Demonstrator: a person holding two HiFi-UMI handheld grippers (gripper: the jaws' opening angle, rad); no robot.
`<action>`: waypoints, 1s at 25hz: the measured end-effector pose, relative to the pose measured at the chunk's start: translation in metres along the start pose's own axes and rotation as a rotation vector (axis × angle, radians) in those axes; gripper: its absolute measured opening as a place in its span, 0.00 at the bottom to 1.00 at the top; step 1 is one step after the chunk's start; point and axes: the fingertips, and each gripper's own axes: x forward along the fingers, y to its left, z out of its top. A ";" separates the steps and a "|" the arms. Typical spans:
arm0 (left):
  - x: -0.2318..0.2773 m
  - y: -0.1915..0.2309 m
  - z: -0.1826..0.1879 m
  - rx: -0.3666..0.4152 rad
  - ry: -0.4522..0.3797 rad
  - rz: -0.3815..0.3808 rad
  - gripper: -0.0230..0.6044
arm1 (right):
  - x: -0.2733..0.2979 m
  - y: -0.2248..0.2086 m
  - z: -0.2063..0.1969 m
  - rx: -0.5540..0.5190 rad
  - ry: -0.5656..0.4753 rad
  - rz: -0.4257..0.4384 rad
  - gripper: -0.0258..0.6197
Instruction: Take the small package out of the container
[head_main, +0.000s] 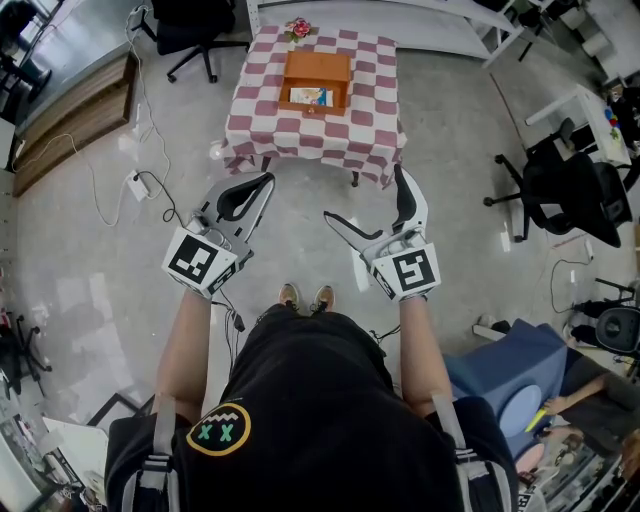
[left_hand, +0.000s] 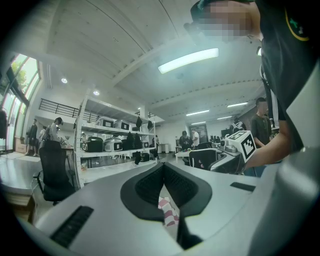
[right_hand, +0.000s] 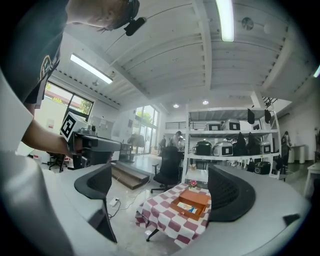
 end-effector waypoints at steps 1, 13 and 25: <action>0.000 0.000 0.000 0.001 0.000 0.003 0.06 | 0.000 -0.001 0.000 0.000 0.000 -0.002 0.96; 0.014 -0.017 0.010 0.023 -0.002 0.020 0.06 | -0.016 -0.011 0.000 -0.012 -0.011 0.013 0.96; 0.030 -0.047 0.015 0.030 0.001 0.042 0.06 | -0.042 -0.026 -0.007 -0.001 -0.022 0.029 0.96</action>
